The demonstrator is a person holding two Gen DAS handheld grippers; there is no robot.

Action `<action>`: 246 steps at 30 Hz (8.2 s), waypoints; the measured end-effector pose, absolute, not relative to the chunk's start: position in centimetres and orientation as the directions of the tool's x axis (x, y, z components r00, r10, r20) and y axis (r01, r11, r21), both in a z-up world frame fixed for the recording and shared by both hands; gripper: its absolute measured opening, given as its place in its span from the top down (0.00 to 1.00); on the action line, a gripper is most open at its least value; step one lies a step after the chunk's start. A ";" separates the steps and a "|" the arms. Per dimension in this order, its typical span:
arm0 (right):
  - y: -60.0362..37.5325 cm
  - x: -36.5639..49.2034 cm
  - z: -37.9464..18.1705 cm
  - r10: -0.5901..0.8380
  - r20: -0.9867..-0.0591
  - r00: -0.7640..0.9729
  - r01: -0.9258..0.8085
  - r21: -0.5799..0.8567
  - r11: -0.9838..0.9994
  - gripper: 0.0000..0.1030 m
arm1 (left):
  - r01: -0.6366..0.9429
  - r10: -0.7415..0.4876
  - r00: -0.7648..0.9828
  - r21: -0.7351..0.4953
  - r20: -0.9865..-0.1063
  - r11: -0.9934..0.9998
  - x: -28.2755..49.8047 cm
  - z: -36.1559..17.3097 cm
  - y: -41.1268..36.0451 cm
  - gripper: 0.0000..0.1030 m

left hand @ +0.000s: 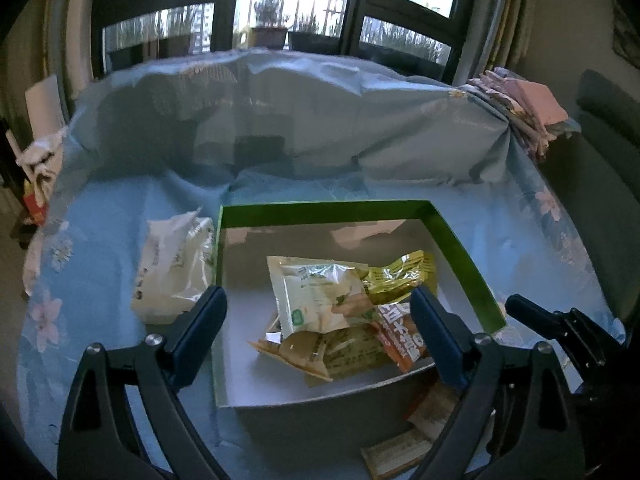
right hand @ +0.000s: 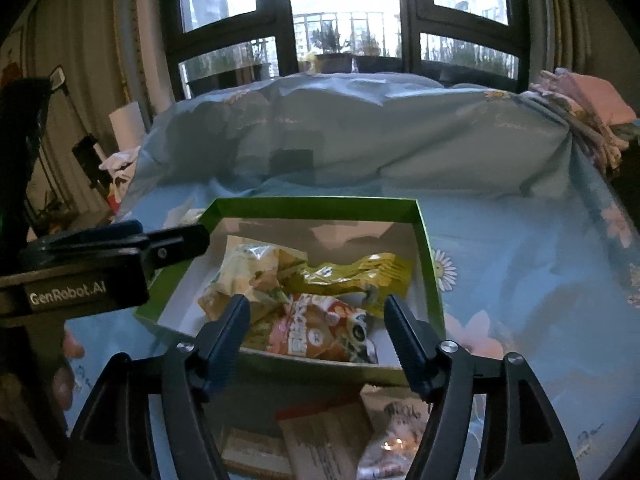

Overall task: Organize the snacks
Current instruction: 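Withdraw the left tool from the box toward the packets on the cloth, then grasp the white snack packet with blue-red print with the left tool, then lift the white packet with the left tool and carry it over the box, then open the left tool to drop the white packet into the box, then move the left tool down to the red-topped white packet on the cloth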

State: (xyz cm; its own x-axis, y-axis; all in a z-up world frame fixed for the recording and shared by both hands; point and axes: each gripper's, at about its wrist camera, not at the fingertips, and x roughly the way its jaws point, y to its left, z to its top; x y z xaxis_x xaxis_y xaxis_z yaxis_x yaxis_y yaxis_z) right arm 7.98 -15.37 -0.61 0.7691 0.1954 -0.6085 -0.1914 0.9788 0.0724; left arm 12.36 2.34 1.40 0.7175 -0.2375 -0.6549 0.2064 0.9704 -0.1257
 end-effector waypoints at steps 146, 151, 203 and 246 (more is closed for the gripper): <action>-13.6 9.5 -0.6 0.385 -0.578 0.719 -0.428 0.067 0.901 0.68 | 0.425 -0.592 0.549 -0.412 -0.590 0.806 13.7 0.2 0.1 0.66; -13.4 9.9 -0.9 0.391 -0.584 0.711 -0.431 0.078 0.899 0.68 | 0.414 -0.588 0.547 -0.418 -0.596 0.809 14.2 0.0 0.2 0.66; -12.2 13.5 -4.3 0.363 -0.685 0.632 -0.405 0.108 0.908 0.66 | 0.318 -0.516 0.519 -0.406 -0.682 0.857 16.4 -3.6 0.3 0.58; -24.5 -0.4 -9.1 0.451 -0.691 0.565 -0.265 0.366 0.892 0.34 | 0.305 -0.690 0.181 -0.627 -0.701 0.717 7.0 -7.8 -3.8 0.17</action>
State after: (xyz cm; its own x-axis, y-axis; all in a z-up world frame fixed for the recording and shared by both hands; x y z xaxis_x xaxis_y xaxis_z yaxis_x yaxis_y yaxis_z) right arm -0.36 -24.49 -9.09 0.5648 0.4510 -0.6911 -0.2647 0.8922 0.3660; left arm 7.02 -3.84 -7.78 0.1809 -0.6900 -0.7008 0.3049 0.7168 -0.6271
